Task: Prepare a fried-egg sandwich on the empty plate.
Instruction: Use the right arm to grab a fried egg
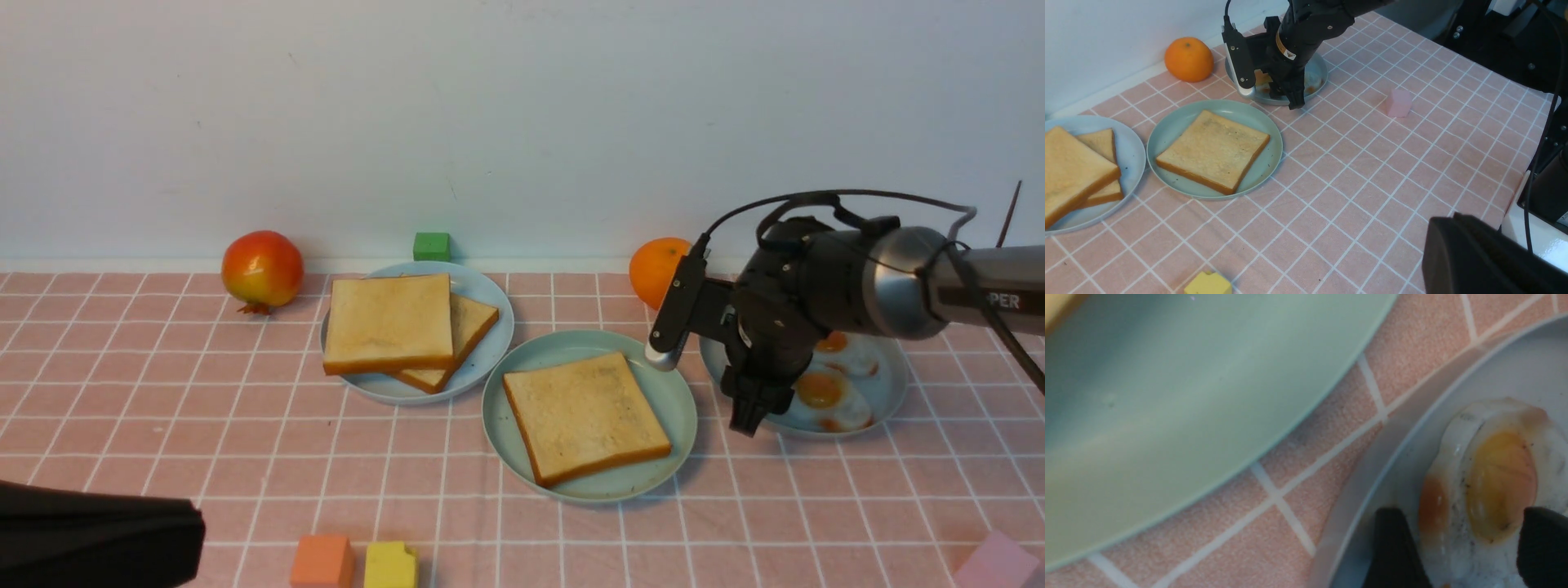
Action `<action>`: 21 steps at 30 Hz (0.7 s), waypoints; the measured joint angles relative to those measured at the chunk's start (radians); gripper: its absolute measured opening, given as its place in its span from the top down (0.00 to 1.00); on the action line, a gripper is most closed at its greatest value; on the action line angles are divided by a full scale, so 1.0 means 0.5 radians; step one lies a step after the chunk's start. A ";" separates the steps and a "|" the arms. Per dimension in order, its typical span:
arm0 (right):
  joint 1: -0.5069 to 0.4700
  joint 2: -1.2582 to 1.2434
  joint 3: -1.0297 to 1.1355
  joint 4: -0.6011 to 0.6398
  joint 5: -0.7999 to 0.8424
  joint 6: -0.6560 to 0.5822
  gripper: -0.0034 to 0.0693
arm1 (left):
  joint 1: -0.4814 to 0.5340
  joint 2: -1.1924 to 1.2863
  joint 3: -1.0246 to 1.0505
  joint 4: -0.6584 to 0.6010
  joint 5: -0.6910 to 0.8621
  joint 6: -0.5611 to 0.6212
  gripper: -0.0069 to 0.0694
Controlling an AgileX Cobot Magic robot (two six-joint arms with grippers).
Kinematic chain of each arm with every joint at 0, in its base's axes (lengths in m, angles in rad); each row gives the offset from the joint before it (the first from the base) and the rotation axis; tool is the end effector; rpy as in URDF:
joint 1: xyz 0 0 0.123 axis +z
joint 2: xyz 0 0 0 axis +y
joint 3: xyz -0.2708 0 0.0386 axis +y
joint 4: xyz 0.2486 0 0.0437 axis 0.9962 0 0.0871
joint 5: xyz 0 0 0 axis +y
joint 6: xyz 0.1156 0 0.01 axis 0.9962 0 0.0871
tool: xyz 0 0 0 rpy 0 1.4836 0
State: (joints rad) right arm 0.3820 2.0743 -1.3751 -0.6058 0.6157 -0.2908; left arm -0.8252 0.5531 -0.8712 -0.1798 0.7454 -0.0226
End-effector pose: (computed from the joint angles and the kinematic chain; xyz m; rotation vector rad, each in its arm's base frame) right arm 0.4120 0.1243 0.1155 -1.4448 2.3218 -0.5779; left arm 0.0718 -0.0986 0.3797 0.7305 1.8380 -0.7695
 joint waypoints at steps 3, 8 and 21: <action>-0.004 0.013 -0.008 -0.026 -0.007 0.000 0.35 | 0.000 0.000 0.000 0.000 0.004 -0.002 0.89; -0.004 0.030 -0.009 -0.091 -0.057 0.000 0.37 | 0.000 0.000 0.001 0.000 0.046 -0.002 0.89; -0.004 0.075 -0.022 -0.172 -0.101 -0.005 0.75 | 0.000 0.000 0.002 -0.030 0.083 -0.002 0.89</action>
State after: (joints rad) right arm 0.3799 2.1120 -1.3862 -0.6918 0.5652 -0.2931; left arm -0.8252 0.5531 -0.8700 -0.1949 0.7870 -0.0235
